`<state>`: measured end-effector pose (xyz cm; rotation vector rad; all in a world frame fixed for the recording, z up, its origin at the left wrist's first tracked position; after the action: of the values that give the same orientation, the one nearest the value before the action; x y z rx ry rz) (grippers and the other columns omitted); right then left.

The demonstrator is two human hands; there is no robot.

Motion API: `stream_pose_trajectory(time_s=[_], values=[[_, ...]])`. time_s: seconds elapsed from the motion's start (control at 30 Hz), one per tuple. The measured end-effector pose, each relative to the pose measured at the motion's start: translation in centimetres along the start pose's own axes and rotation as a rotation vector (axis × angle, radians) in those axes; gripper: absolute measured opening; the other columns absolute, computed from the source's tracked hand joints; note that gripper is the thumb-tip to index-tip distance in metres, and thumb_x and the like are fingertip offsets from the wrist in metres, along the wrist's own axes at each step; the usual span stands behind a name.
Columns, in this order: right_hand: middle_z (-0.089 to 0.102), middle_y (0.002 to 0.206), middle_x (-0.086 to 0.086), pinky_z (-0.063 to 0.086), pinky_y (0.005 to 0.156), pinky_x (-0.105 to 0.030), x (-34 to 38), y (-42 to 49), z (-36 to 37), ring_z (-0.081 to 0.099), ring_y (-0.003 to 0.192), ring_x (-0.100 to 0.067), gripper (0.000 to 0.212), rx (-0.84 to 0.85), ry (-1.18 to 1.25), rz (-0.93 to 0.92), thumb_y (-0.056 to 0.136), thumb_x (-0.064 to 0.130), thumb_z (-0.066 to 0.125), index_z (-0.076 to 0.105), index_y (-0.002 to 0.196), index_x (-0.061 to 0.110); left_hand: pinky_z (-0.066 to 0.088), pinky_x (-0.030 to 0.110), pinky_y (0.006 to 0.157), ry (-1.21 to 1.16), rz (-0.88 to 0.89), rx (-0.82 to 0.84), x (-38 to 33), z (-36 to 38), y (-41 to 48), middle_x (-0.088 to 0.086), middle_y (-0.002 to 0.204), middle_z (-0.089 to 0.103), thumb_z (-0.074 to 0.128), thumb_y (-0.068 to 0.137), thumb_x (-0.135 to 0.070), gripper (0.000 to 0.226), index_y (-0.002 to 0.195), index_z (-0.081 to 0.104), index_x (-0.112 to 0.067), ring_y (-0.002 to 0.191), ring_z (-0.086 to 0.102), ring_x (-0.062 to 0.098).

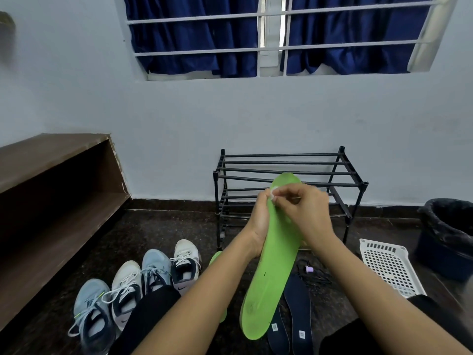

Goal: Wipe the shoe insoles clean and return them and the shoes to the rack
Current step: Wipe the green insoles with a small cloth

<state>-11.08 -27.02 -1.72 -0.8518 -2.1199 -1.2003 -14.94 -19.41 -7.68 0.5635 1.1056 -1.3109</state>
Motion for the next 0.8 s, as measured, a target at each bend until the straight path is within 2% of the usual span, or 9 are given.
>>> stream_pose_trajectory(time_s=[0.1, 0.2, 0.27, 0.3, 0.37, 0.47, 0.57, 0.7, 0.8], values=[[0.071, 0.077, 0.007, 0.039, 0.068, 0.001, -1.3, 1.5, -2.1, 0.060, 0.070, 0.004, 0.008, -0.104, -0.021, 0.039, 0.079, 0.012, 0.073, 0.076, 0.083, 0.018, 0.053, 0.034, 0.058, 0.070, -0.051, 0.134, 1.0, 1.9, -0.5, 0.015, 0.069, 0.068, 0.022, 0.097, -0.055, 0.068, 0.082, 0.072, -0.011, 0.058, 0.065, 0.029], [0.071, 0.078, 0.008, 0.043, 0.071, -0.005, -1.9, 1.8, -2.3, 0.063, 0.074, -0.004, 0.010, -0.115, -0.035, 0.068, 0.080, 0.011, 0.070, 0.075, 0.083, 0.019, 0.053, 0.034, 0.060, 0.073, -0.062, 0.171, 1.2, 2.4, -0.4, 0.014, 0.070, 0.067, 0.022, 0.095, -0.057, 0.072, 0.074, 0.076, -0.014, 0.059, 0.064, 0.029], [0.070, 0.077, 0.009, 0.045, 0.073, -0.009, -1.6, 1.4, -1.8, 0.063, 0.072, -0.004, 0.012, -0.110, -0.053, 0.067, 0.079, 0.010, 0.070, 0.076, 0.083, 0.020, 0.053, 0.032, 0.053, 0.043, -0.045, 0.135, 1.2, 2.2, 0.0, 0.011, 0.064, 0.066, 0.022, 0.097, -0.053, 0.069, 0.075, 0.073, -0.011, 0.054, 0.064, 0.025], [0.069, 0.076, 0.010, 0.044, 0.072, -0.007, -1.5, 1.0, -1.4, 0.062, 0.071, -0.002, 0.012, -0.084, -0.054, 0.068, 0.078, 0.009, 0.071, 0.076, 0.083, 0.019, 0.053, 0.028, 0.050, 0.023, -0.028, 0.091, 1.1, 1.7, 0.2, 0.009, 0.062, 0.066, 0.022, 0.098, -0.051, 0.065, 0.079, 0.069, -0.011, 0.053, 0.063, 0.023], [0.067, 0.072, 0.013, 0.040, 0.068, 0.000, -1.1, -0.2, 0.0, 0.059, 0.065, 0.007, 0.014, 0.020, -0.028, 0.073, 0.077, 0.007, 0.073, 0.076, 0.083, 0.019, 0.051, 0.025, 0.053, -0.002, 0.010, -0.005, 0.6, 0.4, 0.6, 0.009, 0.065, 0.066, 0.021, 0.098, -0.053, 0.064, 0.085, 0.067, -0.010, 0.059, 0.064, 0.022], [0.066, 0.069, 0.015, 0.042, 0.064, -0.001, -0.3, -2.2, 1.6, 0.060, 0.064, 0.009, 0.014, 0.127, 0.035, 0.065, 0.076, 0.006, 0.074, 0.076, 0.082, 0.019, 0.047, 0.022, 0.054, -0.038, 0.039, -0.074, -0.6, -1.4, 0.7, 0.007, 0.063, 0.066, 0.025, 0.095, -0.057, 0.067, 0.072, 0.068, -0.011, 0.056, 0.063, 0.020], [0.068, 0.070, 0.014, 0.041, 0.063, -0.002, -0.2, -2.9, 1.8, 0.061, 0.070, 0.005, 0.013, 0.138, 0.080, 0.065, 0.076, 0.007, 0.075, 0.076, 0.081, 0.019, 0.046, 0.023, 0.055, -0.082, 0.031, -0.042, -0.9, -1.6, 0.5, 0.005, 0.061, 0.064, 0.030, 0.093, -0.056, 0.069, 0.058, 0.070, -0.013, 0.053, 0.061, 0.018], [0.065, 0.068, 0.016, 0.039, 0.062, 0.001, -0.6, -2.5, 1.1, 0.060, 0.068, 0.011, 0.012, 0.125, 0.008, 0.042, 0.074, 0.007, 0.077, 0.076, 0.080, 0.018, 0.049, 0.026, 0.059, -0.048, -0.001, -0.018, 0.2, -1.0, 0.4, 0.008, 0.069, 0.068, 0.027, 0.096, -0.054, 0.063, 0.081, 0.070, -0.011, 0.061, 0.064, 0.021], [0.069, 0.073, 0.010, 0.041, 0.067, -0.002, -1.5, -0.9, -1.1, 0.060, 0.065, 0.006, 0.010, 0.013, -0.037, 0.051, 0.076, 0.011, 0.077, 0.076, 0.082, 0.018, 0.052, 0.030, 0.058, 0.026, -0.041, 0.084, 1.3, 0.8, -0.2, 0.011, 0.070, 0.067, 0.022, 0.097, -0.054, 0.062, 0.092, 0.066, -0.011, 0.060, 0.064, 0.024]])
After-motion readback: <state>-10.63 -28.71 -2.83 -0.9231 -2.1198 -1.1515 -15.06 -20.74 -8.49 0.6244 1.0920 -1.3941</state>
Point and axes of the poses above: each hand's wrist, its own y-axis towards the middle knuckle, its own z-axis out of the palm, x = y × z, the point moved 6 cm from there along y, towards the middle knuckle
